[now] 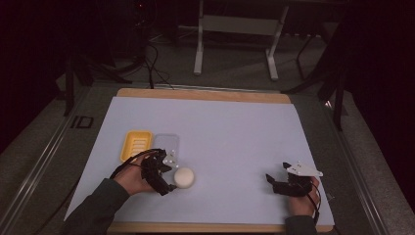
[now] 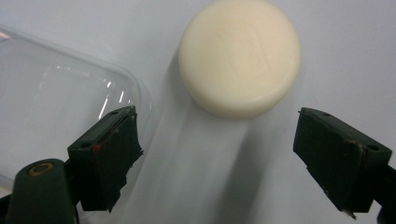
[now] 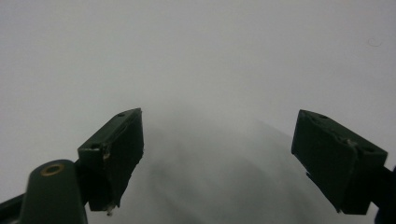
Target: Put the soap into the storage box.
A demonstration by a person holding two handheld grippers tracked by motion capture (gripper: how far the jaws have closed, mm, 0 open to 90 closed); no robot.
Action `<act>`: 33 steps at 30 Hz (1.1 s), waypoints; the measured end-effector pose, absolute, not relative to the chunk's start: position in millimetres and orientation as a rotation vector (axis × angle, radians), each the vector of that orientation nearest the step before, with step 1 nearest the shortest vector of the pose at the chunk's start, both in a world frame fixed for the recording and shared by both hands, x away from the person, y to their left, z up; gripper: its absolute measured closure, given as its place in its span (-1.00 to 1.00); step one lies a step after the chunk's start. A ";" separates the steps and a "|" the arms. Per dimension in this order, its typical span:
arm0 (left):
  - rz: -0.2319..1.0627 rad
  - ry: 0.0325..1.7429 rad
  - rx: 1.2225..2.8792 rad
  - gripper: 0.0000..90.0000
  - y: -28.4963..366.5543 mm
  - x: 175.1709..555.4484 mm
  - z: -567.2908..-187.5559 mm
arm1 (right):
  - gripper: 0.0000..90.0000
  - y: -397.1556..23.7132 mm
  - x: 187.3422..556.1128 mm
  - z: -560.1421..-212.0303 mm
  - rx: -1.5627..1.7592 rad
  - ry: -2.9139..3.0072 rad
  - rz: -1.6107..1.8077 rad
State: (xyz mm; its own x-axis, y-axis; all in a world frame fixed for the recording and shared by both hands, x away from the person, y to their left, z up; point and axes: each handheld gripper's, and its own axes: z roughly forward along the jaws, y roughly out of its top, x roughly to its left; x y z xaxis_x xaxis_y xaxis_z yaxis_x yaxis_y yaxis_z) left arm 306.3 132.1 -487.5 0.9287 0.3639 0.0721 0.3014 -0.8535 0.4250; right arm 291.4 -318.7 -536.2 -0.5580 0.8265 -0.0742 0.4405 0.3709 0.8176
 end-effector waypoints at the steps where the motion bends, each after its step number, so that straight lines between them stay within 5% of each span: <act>1: 0.208 0.480 2.674 -0.67 130.9 306.7 -487.7 | -0.63 -318.7 291.5 -536.2 1.092 2.157 1.071; 33: 0.124 0.397 2.774 -0.73 95.1 321.1 -495.7 | -0.62 -318.9 291.5 -536.2 1.093 2.157 1.075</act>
State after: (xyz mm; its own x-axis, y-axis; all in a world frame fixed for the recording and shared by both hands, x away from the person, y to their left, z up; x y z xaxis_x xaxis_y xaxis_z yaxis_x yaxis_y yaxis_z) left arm 321.1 95.1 -495.7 0.9573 0.2865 0.0382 0.2574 -0.9049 0.3389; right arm 291.5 -318.9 -536.2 -0.5592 0.8259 -0.0719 0.4400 0.3692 0.8186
